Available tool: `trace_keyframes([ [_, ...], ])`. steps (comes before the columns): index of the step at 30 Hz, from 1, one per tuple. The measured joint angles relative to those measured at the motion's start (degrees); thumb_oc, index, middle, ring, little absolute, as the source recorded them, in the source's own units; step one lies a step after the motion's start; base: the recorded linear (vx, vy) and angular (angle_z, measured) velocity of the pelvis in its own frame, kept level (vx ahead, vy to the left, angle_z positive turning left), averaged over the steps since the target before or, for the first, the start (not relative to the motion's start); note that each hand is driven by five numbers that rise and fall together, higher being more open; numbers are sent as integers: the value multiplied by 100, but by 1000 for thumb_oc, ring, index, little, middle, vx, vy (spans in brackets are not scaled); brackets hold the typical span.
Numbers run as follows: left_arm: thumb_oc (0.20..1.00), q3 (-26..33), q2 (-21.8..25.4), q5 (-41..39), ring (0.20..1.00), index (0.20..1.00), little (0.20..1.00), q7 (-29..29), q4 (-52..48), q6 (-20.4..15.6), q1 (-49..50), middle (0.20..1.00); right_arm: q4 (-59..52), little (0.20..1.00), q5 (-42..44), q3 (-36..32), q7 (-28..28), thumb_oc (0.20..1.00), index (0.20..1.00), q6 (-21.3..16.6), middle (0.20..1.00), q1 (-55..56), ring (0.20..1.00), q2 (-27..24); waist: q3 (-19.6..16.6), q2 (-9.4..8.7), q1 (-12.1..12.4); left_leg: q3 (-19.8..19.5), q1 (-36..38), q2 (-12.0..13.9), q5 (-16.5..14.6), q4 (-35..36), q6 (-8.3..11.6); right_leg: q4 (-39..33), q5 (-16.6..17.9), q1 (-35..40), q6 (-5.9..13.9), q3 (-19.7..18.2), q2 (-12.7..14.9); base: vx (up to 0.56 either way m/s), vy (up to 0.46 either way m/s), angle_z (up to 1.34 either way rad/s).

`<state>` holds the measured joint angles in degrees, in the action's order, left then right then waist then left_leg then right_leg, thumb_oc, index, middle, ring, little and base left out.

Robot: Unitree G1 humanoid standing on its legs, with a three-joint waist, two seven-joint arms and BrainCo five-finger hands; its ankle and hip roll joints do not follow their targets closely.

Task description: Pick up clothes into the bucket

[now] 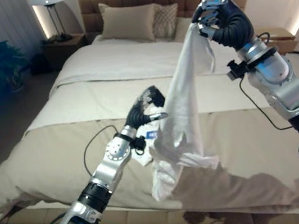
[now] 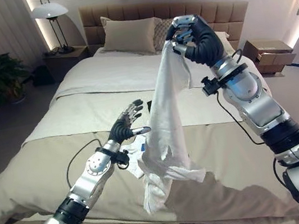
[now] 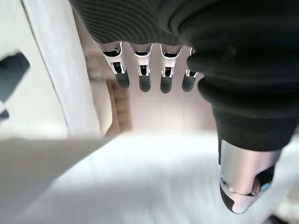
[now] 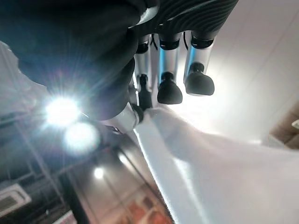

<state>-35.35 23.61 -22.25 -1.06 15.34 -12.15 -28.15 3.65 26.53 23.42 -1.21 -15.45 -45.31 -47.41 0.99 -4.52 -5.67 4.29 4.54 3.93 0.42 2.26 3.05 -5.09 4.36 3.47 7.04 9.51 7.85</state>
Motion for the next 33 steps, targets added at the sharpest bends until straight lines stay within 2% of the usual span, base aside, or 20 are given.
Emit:
trace_keyframes([
  [4,1000,-338,-240,-262,1000,1000,1000,-196,168,108,-166,1000,-13,200,3,231,3,200,200,0,200,-338,200,-13,-2,4,-48,-1,-1,-6,0,-5,0,0,0,-2,0,0,5,0,0,0],
  [5,1000,-622,-201,-604,1000,1000,1000,-358,175,192,-299,1000,8,200,8,333,4,200,200,0,200,-488,200,-1,-3,9,-65,-1,-2,-7,0,-5,0,0,0,-2,0,-1,7,0,0,0],
  [13,1000,-1221,-1,-1910,1000,1000,1000,-1274,173,564,-454,1000,15,200,10,606,3,200,200,-4,200,-776,200,137,-60,100,-139,18,10,-13,0,-1,0,0,0,-3,0,-25,12,0,0,0],
  [16,1000,-1515,17,-1959,1000,1000,1000,-1466,195,669,-511,1000,16,200,11,791,7,200,200,-5,200,-905,200,160,-91,151,-149,23,8,-12,-1,-1,0,0,0,-8,0,-32,11,0,0,0],
  [20,1000,-1555,-145,-1888,1000,1000,1000,-1528,508,684,-524,1000,15,200,10,802,8,200,200,-10,200,-946,200,175,-102,154,-144,22,3,-11,-1,-2,0,0,0,-13,0,-34,10,0,0,0],
  [21,586,-1553,-239,-1571,586,586,586,-1475,724,668,-558,586,18,200,10,801,6,200,200,-10,200,-950,200,168,-118,153,-146,22,-10,-12,-1,-2,0,1,0,-25,0,-35,11,0,0,0],
  [22,586,-1549,-255,-1382,586,586,586,-1426,892,669,-591,586,17,200,10,801,5,200,200,-10,200,-950,200,169,-124,154,-142,22,-12,-12,-1,-2,0,1,0,-27,0,-35,12,0,0,0],
  [23,200,-1541,-348,-1103,200,200,200,-1314,1102,672,-594,200,6,200,10,801,5,200,200,-9,200,-952,200,174,-126,151,-145,22,-14,-12,-1,-4,0,1,0,-29,0,-36,11,0,0,0],
  [26,200,-1281,-672,-553,200,200,200,-1045,1685,669,-587,200,-4,200,9,800,5,200,200,-8,200,-952,200,164,-129,147,-133,20,-27,-13,-1,-2,0,1,0,-43,0,-35,12,0,0,0],
  [33,200,-769,-898,-538,200,200,200,-666,1784,627,-439,200,-32,200,9,660,-4,200,200,-8,200,-951,200,158,-130,145,-126,18,-35,-10,-1,15,0,2,-2,-53,2,-24,9,0,0,0],
])
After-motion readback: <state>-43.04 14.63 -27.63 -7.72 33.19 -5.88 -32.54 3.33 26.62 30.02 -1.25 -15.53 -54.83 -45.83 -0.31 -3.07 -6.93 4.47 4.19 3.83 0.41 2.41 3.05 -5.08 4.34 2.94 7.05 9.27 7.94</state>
